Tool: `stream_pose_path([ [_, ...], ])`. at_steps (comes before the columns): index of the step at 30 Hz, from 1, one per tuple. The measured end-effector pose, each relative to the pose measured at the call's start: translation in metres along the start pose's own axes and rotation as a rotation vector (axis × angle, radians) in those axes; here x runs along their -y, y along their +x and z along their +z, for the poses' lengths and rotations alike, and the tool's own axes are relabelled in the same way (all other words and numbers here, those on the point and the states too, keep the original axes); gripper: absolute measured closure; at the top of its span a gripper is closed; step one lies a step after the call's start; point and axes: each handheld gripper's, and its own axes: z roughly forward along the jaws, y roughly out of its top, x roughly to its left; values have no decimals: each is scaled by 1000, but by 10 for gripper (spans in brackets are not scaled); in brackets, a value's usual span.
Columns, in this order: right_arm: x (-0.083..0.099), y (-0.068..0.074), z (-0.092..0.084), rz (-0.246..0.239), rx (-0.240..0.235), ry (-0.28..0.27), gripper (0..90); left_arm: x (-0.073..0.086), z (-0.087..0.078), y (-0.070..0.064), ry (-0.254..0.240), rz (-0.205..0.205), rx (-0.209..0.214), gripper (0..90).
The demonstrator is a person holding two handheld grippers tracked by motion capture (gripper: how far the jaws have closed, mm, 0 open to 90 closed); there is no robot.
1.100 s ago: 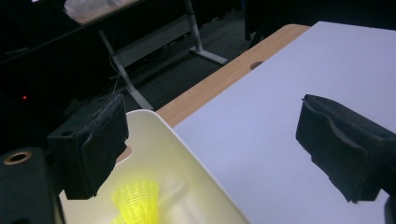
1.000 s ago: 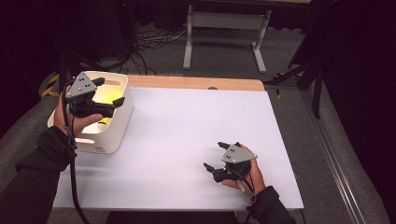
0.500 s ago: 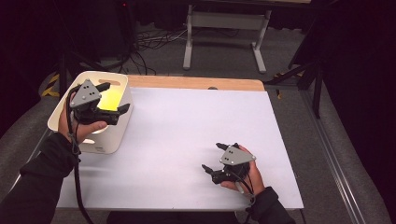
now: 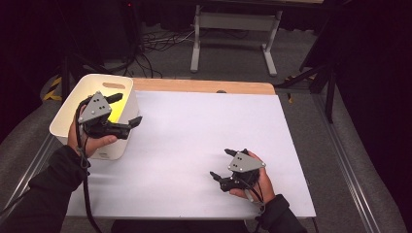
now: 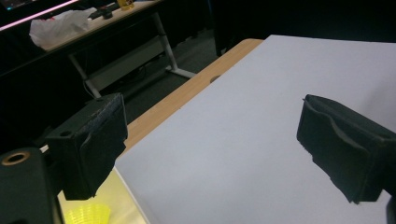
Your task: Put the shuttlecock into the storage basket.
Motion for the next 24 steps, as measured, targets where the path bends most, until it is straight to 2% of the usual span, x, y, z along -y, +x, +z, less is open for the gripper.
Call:
stream_pose_path([
  [13, 0, -1, -2, -4, 19, -10, 146, 8, 6, -29, -50, -2, 54, 94],
  [19, 0, -1, -2, -3, 20, -11, 146, 12, 10, -39, -39, 14, 69, 94],
  [20, -1, -1, -3, -8, 27, -7, 145, 14, 13, -43, -32, 28, 73, 93],
  [24, -1, -3, -5, 0, 32, -14, 145, 18, 14, -48, -30, 24, 86, 91],
])
